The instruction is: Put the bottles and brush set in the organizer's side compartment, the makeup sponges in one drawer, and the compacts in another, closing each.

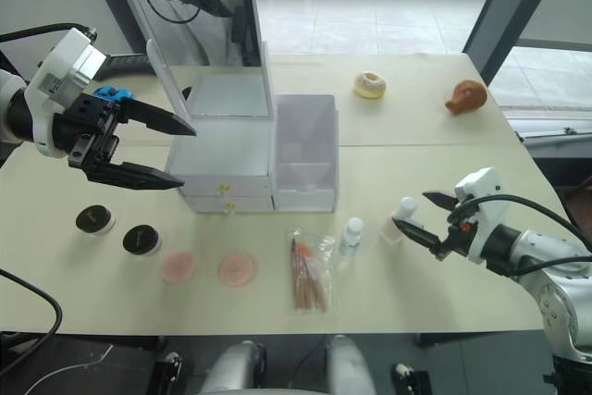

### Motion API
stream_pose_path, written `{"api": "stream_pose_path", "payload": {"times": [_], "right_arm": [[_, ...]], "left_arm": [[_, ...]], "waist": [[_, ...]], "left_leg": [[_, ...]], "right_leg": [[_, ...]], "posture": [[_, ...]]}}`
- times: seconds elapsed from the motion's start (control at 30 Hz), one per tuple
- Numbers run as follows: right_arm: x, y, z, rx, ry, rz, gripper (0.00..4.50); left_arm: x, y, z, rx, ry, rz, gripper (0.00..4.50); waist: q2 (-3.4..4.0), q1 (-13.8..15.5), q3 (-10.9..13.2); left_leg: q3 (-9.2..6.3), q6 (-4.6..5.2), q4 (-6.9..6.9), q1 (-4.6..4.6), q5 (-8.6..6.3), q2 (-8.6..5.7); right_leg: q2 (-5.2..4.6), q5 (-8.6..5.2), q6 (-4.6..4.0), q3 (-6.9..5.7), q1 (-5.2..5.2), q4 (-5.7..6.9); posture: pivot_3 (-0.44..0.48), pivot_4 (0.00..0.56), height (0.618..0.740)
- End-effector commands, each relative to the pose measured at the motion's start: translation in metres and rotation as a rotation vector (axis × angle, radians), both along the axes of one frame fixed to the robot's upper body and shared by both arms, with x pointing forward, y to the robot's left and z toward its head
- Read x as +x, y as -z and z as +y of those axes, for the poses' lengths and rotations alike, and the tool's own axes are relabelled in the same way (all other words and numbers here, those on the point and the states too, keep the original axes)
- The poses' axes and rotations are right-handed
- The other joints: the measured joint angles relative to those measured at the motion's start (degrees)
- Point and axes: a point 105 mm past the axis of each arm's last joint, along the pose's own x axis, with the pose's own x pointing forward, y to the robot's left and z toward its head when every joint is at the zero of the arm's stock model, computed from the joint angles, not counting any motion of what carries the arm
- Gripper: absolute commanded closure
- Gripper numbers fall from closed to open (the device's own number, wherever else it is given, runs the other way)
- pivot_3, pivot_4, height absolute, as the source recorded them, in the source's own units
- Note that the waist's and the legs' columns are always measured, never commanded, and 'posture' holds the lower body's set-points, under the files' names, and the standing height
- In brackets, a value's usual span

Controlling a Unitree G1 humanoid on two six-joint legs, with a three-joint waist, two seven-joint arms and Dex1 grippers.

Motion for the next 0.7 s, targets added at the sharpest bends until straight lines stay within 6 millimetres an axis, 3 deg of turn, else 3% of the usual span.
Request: {"api": "stream_pose_path", "payload": {"times": [0.03, 0.23, 0.57, 0.6, 0.7], "right_arm": [[0.004, -0.005, -0.003, -0.010, -0.008, -0.046, 0.00], [0.006, 0.001, 0.003, 0.005, -0.045, -0.049, 0.00], [0.009, 0.002, 0.006, 0.026, -0.062, -0.074, 3.29], [0.009, 0.001, 0.006, 0.024, -0.062, -0.080, 3.52], [0.009, -0.006, 0.009, 0.078, -0.055, -0.088, 3.53]], "left_arm": [[-0.005, -0.012, 0.008, 0.023, -0.030, -0.066, 0.02], [-0.004, -0.011, 0.011, 0.032, -0.043, -0.076, 0.02], [0.002, -0.008, 0.010, 0.049, -0.038, -0.104, 0.00], [0.002, -0.008, 0.010, 0.047, -0.039, -0.104, 0.00], [0.003, -0.008, 0.012, 0.042, -0.048, -0.107, 0.00]], "waist": [[0.00, 0.02, 0.00], [0.00, 0.06, 0.00], [0.01, 0.07, 0.00], [0.01, 0.07, 0.00], [0.01, -0.02, 0.00]], "left_leg": [[0.00, 0.00, 0.00, 0.00, 0.00, 0.01], [0.01, 0.00, 0.00, 0.01, 0.00, 0.01], [0.02, 0.00, 0.01, 0.00, 0.00, 0.00], [0.02, 0.00, 0.01, 0.00, 0.00, 0.00], [0.02, 0.00, 0.00, 0.01, 0.00, 0.01]], "right_leg": [[0.01, 0.00, -0.01, 0.00, 0.00, 0.00], [0.01, 0.00, 0.00, 0.01, 0.00, 0.00], [0.01, 0.03, -0.05, 0.02, 0.00, 0.01], [0.01, 0.03, -0.05, 0.02, 0.00, 0.02], [0.01, 0.03, -0.05, 0.02, -0.01, 0.02]], "posture": [[0.000, 0.150, 0.740], [0.000, 0.150, 0.740], [0.000, 0.150, 0.740], [0.000, 0.150, 0.740], [0.000, 0.150, 0.740]]}}
